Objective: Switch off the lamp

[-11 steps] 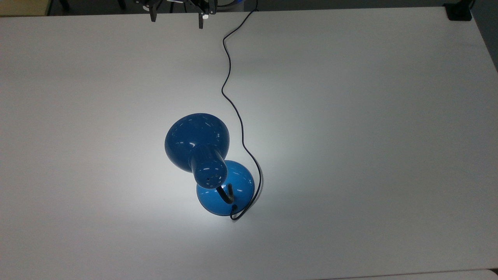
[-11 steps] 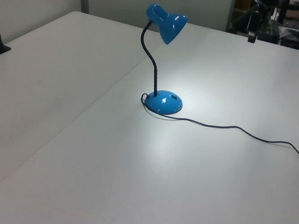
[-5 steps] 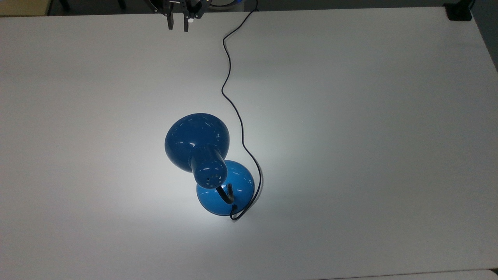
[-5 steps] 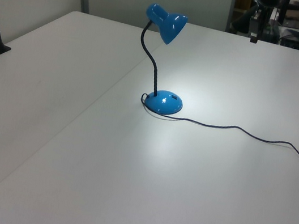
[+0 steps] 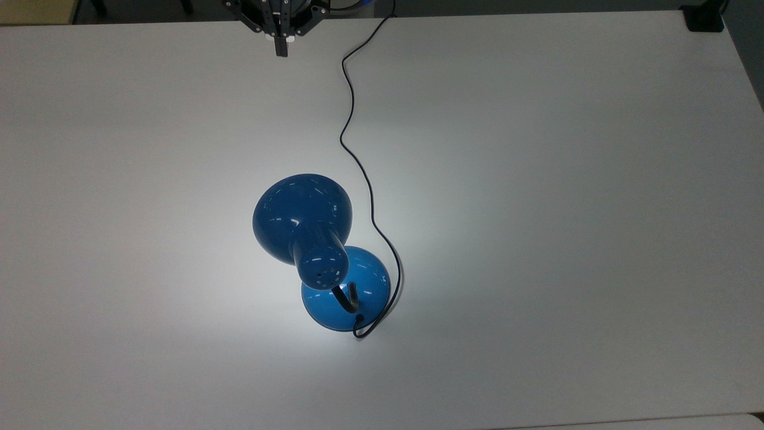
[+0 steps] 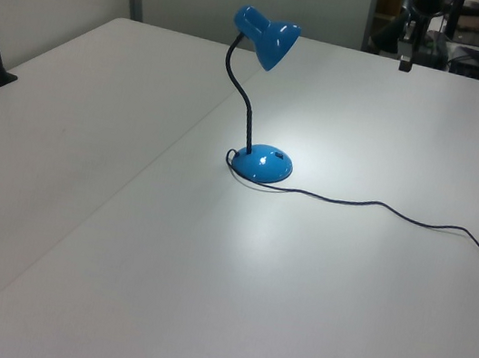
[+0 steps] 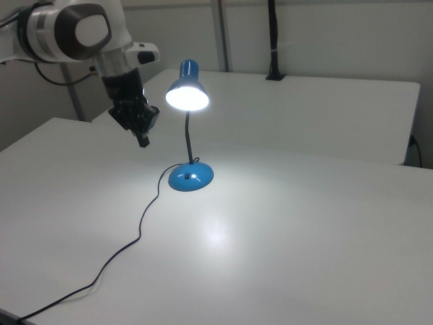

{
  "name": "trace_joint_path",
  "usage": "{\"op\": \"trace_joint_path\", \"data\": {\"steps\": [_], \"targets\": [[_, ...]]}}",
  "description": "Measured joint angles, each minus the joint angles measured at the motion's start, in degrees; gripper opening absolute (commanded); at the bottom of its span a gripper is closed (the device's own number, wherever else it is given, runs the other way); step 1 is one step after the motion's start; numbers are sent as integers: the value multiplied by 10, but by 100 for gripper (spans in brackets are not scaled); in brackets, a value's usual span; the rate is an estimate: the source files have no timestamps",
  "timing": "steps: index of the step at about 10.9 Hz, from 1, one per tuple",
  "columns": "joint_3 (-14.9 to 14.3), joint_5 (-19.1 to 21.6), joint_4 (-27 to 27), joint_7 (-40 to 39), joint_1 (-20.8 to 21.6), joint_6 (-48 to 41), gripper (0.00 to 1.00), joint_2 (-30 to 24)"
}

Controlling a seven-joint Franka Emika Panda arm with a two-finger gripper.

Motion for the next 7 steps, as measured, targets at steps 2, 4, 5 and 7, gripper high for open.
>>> {"op": "trace_joint_path", "data": {"steps": [2, 4, 5, 7], "targets": [[1, 0, -1, -17, 1, 64, 0, 30], [1, 0, -3, -42, 2, 124, 0, 65], [1, 0, -7, -54, 2, 151, 0, 81], [3, 0, -17, -63, 5, 205, 0, 116]]}}
